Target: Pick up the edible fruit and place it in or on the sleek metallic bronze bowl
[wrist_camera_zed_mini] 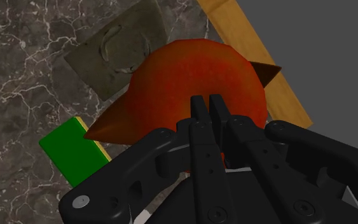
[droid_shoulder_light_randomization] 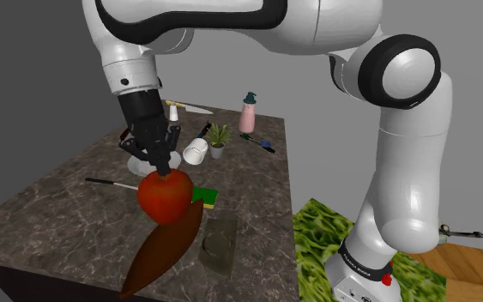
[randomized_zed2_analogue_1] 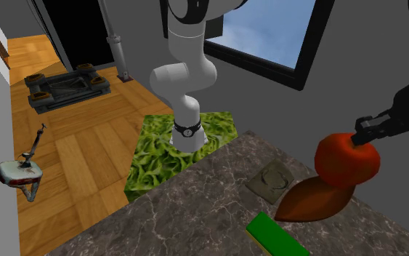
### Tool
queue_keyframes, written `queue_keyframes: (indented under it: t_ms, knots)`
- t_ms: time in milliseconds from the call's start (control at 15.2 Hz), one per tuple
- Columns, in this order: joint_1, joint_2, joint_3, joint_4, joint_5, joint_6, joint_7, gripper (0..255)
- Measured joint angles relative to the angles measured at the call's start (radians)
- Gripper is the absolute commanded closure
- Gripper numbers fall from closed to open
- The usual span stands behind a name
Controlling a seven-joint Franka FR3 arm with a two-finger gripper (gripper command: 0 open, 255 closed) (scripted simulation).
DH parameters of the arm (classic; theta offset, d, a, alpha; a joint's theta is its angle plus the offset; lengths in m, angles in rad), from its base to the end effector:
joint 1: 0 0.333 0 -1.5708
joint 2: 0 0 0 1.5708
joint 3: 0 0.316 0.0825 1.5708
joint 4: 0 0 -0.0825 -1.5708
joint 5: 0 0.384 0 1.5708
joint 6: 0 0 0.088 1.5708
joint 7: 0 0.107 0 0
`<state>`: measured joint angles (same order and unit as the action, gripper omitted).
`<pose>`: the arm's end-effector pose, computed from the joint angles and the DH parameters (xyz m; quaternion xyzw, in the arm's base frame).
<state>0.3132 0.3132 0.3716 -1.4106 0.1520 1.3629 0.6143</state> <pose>0.4792 0.3761 0.5147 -0.9762 -0.0387 0.2134 0.0039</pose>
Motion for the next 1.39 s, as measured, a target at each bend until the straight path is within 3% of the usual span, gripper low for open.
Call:
queue_keyframes:
  t_ms: [792,1188,1254,1386]
  knots:
    - [-0.005,-0.002,-0.005,-0.159,-0.004,0.153,-0.034,255]
    - [-0.004,0.001,-0.006,-0.166,-0.005,0.164,-0.035,255]
    - [-0.004,0.001,-0.006,-0.166,-0.005,0.164,-0.035,0]
    - [-0.004,0.001,-0.006,-0.165,-0.005,0.164,-0.035,0]
